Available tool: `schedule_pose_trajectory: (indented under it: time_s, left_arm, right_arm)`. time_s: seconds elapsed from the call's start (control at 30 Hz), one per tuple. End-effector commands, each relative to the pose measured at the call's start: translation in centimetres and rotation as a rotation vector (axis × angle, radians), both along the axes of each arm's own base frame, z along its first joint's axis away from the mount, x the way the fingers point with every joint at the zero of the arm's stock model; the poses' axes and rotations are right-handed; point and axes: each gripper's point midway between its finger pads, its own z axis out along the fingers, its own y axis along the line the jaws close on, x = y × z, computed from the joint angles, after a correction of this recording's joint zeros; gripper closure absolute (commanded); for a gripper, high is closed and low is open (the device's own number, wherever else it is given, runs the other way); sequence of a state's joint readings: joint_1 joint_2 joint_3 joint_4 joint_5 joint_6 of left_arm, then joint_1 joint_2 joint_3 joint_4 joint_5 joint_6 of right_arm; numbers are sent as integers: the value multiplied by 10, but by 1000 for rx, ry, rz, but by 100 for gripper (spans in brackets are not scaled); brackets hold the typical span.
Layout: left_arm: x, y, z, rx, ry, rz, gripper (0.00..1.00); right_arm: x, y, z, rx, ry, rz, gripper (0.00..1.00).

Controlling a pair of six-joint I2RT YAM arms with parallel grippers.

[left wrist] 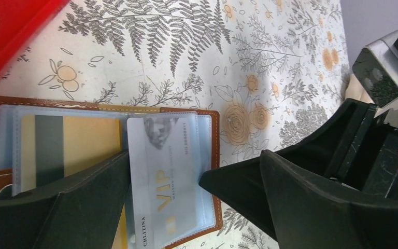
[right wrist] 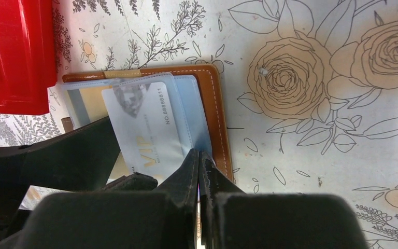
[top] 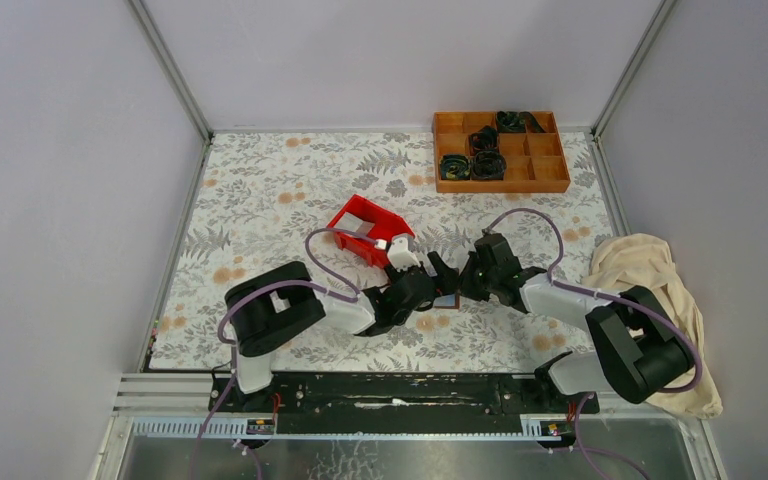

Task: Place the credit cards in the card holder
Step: Insert the credit card into the card holder.

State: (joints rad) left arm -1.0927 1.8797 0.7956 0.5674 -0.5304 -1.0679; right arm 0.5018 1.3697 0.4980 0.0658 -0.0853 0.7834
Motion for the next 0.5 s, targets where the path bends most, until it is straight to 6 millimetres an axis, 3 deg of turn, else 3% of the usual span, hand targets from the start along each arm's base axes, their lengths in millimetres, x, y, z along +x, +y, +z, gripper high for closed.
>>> schedule_pose_trajectory:
  time_s: [0.0, 0.23, 0.47]
  left_arm:
    - [-27, 38, -58, 319, 82, -58, 0]
    - [-26, 42, -51, 326, 64, -40, 0]
    - [-18, 43, -24, 289, -1, -16, 0]
  right_arm:
    - [-20, -20, -32, -118, 97, -20, 100]
    - [-21, -20, -33, -118, 104, -17, 100]
    - [-21, -19, -34, -117, 107, -15, 100]
